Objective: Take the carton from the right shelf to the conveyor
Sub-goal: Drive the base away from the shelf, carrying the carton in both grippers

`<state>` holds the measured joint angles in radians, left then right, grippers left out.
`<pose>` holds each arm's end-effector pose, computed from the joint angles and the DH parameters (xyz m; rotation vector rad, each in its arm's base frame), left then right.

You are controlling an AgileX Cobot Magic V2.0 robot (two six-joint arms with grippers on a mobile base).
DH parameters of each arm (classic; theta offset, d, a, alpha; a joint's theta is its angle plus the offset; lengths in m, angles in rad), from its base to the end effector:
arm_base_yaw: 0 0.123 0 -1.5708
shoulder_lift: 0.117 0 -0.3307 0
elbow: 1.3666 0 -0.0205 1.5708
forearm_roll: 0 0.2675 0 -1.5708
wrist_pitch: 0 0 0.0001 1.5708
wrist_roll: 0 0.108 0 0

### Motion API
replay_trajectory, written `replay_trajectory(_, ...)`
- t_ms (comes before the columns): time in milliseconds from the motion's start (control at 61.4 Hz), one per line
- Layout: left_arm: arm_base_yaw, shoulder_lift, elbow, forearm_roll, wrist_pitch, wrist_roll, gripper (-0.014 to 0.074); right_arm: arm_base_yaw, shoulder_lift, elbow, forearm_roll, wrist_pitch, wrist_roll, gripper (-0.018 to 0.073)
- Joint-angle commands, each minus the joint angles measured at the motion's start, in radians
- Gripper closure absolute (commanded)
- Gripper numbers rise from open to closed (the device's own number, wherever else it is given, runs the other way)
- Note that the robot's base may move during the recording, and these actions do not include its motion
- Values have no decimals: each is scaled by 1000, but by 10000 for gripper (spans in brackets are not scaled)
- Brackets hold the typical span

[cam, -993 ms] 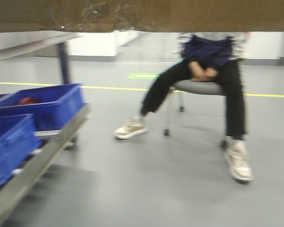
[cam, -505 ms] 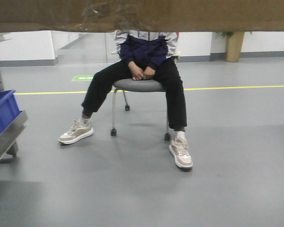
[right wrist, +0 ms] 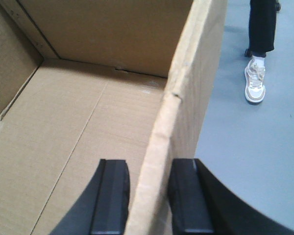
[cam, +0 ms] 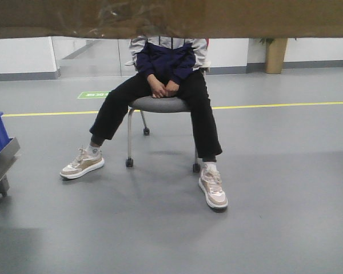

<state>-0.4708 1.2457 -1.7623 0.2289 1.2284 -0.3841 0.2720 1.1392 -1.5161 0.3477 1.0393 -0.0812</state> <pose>0.2121 -0.0821 0.5543 0.0578 2.1774 -0.2084 0.1993 0.0885 0.5217 -0.3615 2.1074 0.5359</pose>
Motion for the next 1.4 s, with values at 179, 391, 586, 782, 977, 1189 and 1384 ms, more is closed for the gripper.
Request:
replay_trajectory(179,-1,-5,-8,28,-23,13,613,-1,-15,-7,8,-39,-24,619)
replay_trajectory(391,-1,-5,-8,29,-23,13,613,-1,-15,-7,8,-39,-24,619)
replay_trajectory(586,-1,-5,-8,31,-23,13,613,-1,-15,-7,8,-39,-24,619)
replay_trajectory(782,-1,-5,-8,39,-23,13,613,-1,-15,-7,8,-39,-24,619)
replay_trajectory(977,-1,-5,-8,57,-23,13,613,-1,-15,-7,8,-39,-24,619)
replay_trajectory(1189,-1,-5,-8,68,-23,13,613,-1,-15,-7,8,-39,-24,619)
replay_trajectory(1384,-1,-5,-8,73,-23,13,613,-1,-15,-7,8,-41,-24,619)
